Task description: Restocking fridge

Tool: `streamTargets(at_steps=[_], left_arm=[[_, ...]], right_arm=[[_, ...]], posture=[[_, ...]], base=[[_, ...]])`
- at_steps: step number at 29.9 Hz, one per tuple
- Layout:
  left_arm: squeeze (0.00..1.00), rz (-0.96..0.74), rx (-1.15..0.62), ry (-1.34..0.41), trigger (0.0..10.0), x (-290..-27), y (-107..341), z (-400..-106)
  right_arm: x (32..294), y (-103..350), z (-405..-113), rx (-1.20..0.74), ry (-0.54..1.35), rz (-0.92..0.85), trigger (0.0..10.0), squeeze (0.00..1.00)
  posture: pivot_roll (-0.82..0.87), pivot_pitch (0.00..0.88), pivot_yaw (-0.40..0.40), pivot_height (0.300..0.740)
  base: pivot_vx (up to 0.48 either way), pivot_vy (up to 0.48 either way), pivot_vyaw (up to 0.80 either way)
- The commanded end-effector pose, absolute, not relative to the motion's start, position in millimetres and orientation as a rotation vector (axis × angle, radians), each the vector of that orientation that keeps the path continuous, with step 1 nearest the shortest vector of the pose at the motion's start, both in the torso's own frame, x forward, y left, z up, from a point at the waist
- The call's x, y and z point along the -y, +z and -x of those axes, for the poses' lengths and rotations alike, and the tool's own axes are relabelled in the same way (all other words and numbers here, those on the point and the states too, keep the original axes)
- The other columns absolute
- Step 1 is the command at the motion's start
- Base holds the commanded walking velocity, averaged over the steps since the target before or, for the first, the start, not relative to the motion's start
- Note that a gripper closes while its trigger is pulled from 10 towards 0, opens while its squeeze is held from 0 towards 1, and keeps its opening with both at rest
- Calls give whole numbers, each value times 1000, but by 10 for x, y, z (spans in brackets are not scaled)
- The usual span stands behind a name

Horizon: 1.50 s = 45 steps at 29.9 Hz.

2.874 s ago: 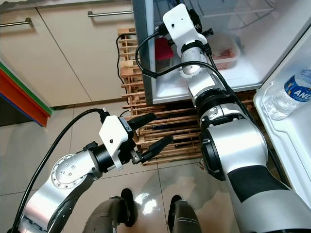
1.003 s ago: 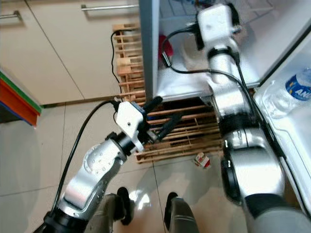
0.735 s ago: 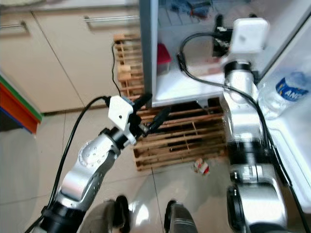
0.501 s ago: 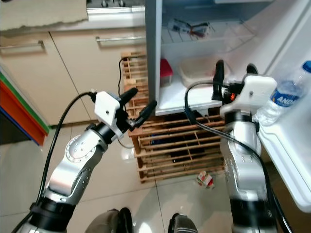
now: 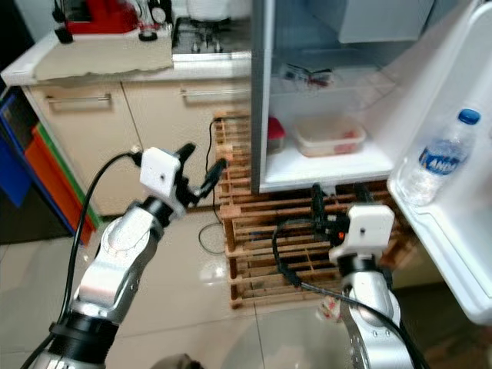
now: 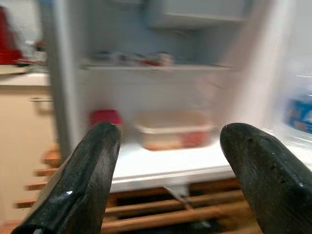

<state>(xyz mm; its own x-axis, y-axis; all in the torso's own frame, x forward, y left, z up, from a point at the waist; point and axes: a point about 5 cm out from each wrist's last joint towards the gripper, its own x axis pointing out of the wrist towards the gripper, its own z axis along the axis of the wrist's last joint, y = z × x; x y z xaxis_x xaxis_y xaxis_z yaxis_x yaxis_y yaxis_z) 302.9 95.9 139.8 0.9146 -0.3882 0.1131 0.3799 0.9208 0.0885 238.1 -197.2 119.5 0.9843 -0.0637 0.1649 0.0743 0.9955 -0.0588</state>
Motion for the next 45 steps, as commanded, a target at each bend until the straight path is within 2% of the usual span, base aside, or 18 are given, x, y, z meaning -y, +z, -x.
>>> streamTargets(at_steps=[1,14,22,36,45], left_arm=[[0,-82,137,-389,10000,-921,1436,-3072],[0,-90,141,-352,10000,-949,1427,-3199],[0,-89,142,-366,10000,-884,1405,-3184],[0,-55,178,-423,10000,-820,1402,-3102],[0,-48,142,-411,10000,-765,1364,-3180]], right_arm=[[1978,1215,-2421,172,-81,61,10000,0],[1869,1035,-2548,87,-55,35,10000,0],[1821,949,-2498,60,-18,42,10000,0],[1870,831,-2466,10,15,73,10000,0],[1746,733,-2339,-28,182,164,10000,0]], posture=[[-39,0,34,740],[-34,0,39,740],[-41,15,44,740],[-44,20,37,740],[-67,15,39,740]], base=[[0,0,0],[0,0,0],[0,0,0],[0,-455,0],[194,-397,0]])
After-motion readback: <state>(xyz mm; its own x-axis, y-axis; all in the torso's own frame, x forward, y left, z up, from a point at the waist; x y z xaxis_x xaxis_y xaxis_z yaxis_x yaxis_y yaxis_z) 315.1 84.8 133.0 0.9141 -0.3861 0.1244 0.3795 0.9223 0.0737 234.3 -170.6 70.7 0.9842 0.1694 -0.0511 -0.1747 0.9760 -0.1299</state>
